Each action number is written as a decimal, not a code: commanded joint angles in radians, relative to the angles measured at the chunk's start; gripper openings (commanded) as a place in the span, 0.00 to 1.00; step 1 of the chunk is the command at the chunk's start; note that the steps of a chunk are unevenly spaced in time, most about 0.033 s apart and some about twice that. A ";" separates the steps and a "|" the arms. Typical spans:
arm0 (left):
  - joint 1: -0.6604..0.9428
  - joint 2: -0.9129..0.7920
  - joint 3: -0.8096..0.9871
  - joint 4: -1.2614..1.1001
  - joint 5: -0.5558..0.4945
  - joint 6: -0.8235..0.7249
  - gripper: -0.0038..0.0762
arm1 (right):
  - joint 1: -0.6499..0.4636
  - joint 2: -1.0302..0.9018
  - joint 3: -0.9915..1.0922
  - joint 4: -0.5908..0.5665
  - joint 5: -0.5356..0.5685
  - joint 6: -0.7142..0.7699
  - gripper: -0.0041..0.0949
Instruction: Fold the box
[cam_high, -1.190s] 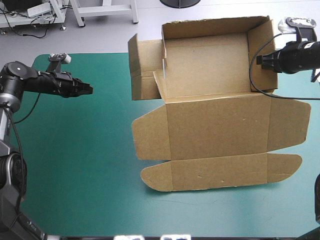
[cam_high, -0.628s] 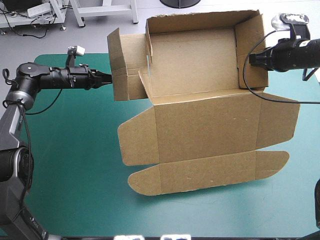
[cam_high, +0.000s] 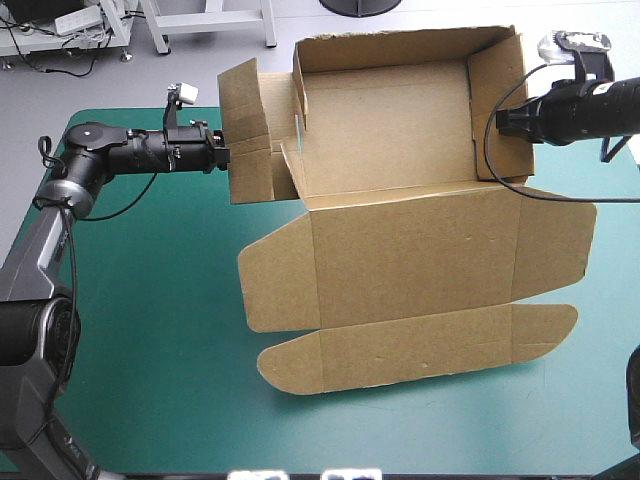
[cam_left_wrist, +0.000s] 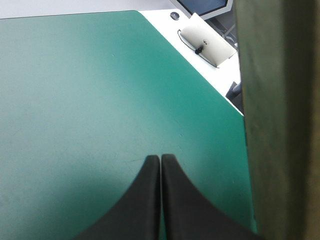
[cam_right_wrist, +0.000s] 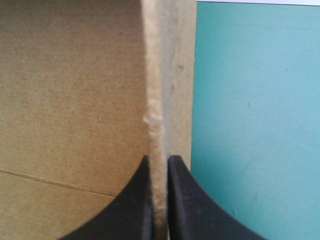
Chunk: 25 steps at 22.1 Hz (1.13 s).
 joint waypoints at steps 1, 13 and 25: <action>-0.004 -0.067 -0.026 -0.119 0.079 0.001 0.04 | -0.001 -0.024 -0.030 0.056 0.008 0.001 0.02; -0.092 -0.131 -0.026 -0.121 0.079 -0.075 0.04 | -0.001 0.037 -0.030 0.051 0.004 0.001 0.02; -0.122 -0.162 -0.026 -0.126 0.075 -0.142 0.04 | 0.020 0.055 -0.030 0.061 0.005 0.001 0.02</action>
